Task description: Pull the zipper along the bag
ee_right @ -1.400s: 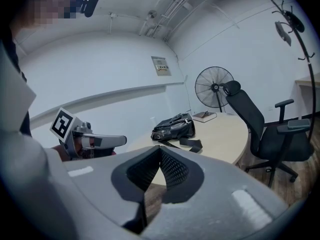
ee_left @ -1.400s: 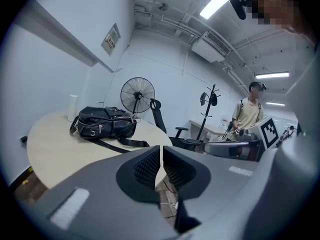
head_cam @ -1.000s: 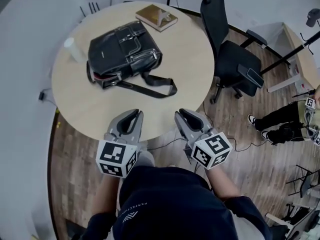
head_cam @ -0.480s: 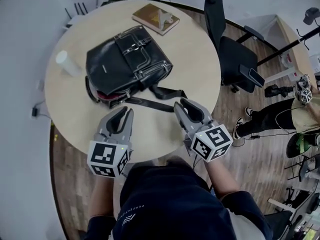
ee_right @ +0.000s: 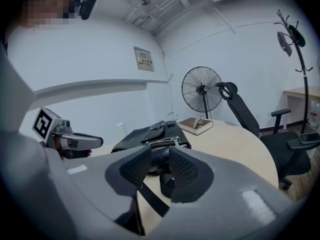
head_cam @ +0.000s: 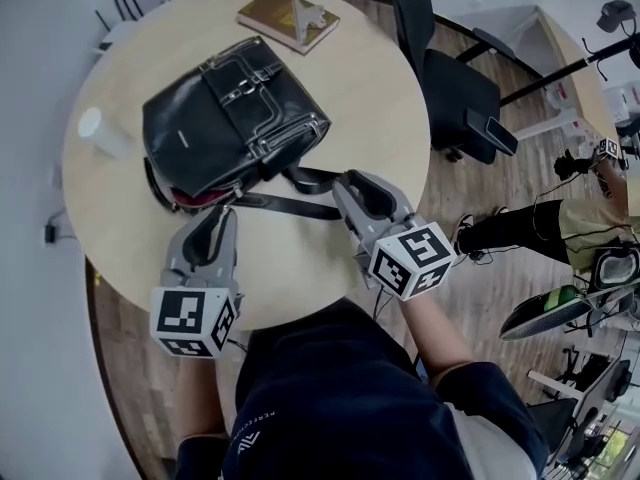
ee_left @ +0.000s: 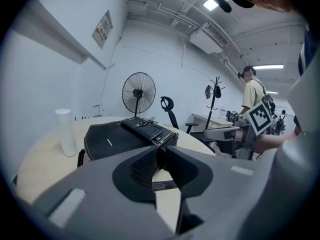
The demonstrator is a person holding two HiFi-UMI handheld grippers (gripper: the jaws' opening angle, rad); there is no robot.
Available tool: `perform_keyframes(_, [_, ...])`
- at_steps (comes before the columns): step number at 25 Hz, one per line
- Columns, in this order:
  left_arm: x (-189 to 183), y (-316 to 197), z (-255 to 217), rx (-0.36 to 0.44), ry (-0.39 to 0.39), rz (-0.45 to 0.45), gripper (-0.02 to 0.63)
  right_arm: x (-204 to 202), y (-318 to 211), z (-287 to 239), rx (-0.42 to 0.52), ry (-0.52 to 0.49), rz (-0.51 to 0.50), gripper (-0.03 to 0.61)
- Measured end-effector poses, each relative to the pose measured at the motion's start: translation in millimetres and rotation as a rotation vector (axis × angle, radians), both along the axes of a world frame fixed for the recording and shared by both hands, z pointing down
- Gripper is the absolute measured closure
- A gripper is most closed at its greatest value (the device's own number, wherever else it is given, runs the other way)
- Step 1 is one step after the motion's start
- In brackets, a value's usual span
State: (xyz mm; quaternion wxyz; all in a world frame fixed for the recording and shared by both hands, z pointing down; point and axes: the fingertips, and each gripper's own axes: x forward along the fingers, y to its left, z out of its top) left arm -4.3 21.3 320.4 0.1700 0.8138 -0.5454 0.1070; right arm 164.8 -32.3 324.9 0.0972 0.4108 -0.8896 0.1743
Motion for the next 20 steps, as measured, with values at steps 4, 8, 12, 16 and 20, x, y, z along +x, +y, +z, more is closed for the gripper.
perform_keyframes(4, [-6, -9, -4, -0.006, -0.033, -0.047, 0.549, -3, -22, 5, 0.007, 0.008, -0.032, 0.465])
perform_keyframes(8, [-4, -25, -3, -0.026, -0.073, -0.062, 0.546, -11, -44, 14, 0.001, 0.008, -0.069, 0.465])
perform_keyframes(12, [14, -44, -1, -0.048, -0.118, -0.040, 0.541, -15, -64, 22, -0.004, -0.004, -0.095, 0.463])
perform_keyframes(16, [24, -62, 3, -0.078, -0.154, -0.030, 0.531, -19, -79, 32, -0.023, -0.032, -0.105, 0.463])
perform_keyframes(20, [28, -73, 3, -0.093, -0.174, -0.027, 0.534, -24, -84, 40, -0.056, -0.063, -0.118, 0.457])
